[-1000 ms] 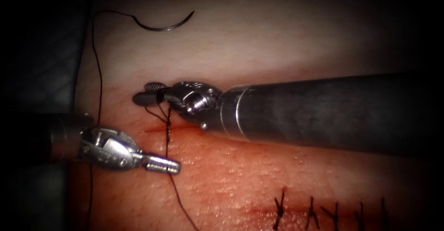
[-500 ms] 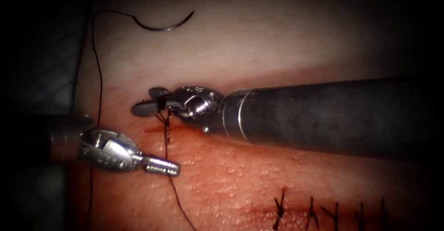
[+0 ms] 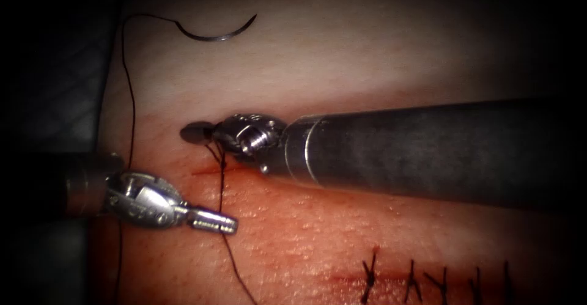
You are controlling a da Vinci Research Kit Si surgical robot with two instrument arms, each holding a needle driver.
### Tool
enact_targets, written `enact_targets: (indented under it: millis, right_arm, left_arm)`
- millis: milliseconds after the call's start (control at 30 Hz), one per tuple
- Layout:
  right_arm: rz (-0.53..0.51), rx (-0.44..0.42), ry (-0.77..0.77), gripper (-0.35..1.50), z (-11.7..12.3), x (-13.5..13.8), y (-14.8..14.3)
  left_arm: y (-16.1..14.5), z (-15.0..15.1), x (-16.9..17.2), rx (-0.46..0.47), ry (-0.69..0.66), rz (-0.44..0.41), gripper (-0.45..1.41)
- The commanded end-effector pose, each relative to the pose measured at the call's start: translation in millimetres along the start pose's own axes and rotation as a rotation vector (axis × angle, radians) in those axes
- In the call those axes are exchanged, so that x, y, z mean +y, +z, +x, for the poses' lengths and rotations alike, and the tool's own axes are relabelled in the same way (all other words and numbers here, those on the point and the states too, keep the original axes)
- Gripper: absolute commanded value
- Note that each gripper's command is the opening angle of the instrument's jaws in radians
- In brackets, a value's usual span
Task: Wound Closure
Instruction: With the right tool grasp the short suture end, then pull the right tool down and the left tool up to secure the knot.
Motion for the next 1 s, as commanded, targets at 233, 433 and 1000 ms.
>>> enact_targets:
  millis: [233, 433, 1000]
  right_arm:
    - [0.08, 0.103, -0.004, -0.35, -0.6, 0.7, -2.6]
    - [0.091, 0.206, -0.102, -0.35, -2.0, 1.3, -5.6]
    - [0.064, 0.306, -0.252, -0.35, -7.5, -0.3, -7.0]
  left_arm:
    - [-3.4, -0.4, -2.2, -0.031, -0.04, 0.051, -0.45]
    - [-5.9, -1.2, -4.5, -0.067, -0.075, 0.122, -0.45]
    - [-9.2, -9.7, -14.4, -0.302, -0.146, 0.45, -0.45]
